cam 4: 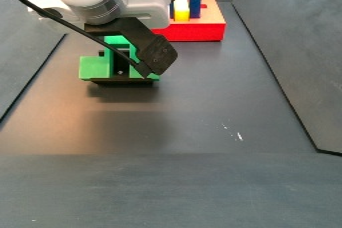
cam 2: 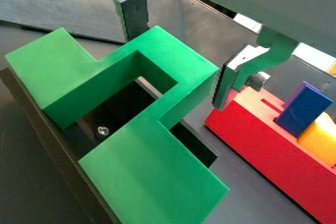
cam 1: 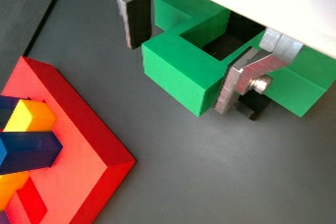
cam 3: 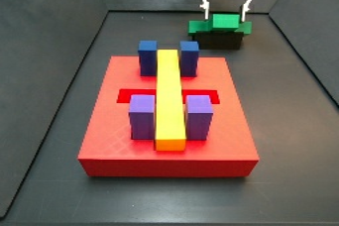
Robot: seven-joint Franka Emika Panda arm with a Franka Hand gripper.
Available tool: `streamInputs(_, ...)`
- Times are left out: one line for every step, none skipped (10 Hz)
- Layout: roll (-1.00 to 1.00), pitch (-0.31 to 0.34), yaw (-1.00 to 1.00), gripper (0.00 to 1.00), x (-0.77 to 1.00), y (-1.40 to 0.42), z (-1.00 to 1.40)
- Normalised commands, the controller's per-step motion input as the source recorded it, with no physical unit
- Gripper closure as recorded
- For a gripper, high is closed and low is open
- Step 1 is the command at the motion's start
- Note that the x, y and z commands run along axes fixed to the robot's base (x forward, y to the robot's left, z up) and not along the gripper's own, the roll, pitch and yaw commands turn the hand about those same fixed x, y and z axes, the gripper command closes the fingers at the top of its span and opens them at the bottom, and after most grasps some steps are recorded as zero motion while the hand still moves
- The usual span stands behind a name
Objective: Pick up the green object. Move up. Place the green object on the fixture. Regrasp the green object. Move to above the board. Insert the green object.
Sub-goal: Regrasp the green object.
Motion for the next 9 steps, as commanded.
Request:
streamInputs(0.0,0.0,0.0,0.0,0.0,0.0,-0.03)
streamInputs(0.0,-0.003,0.0,0.0,0.0,0.0,-0.03)
streamInputs(0.0,0.0,0.0,0.0,0.0,0.0,-0.04)
streamInputs(0.0,0.0,0.0,0.0,0.0,0.0,-0.05)
streamInputs(0.0,0.0,0.0,0.0,0.0,0.0,-0.05)
streamInputs(0.0,0.0,0.0,0.0,0.0,0.0,-0.03)
streamInputs(0.01,0.0,0.0,0.0,0.0,0.0,0.0)
streamInputs(0.0,0.0,0.0,0.0,-0.04,0.0,0.0)
streamInputs(0.0,0.0,-0.01,0.0,-0.03,0.0,0.01)
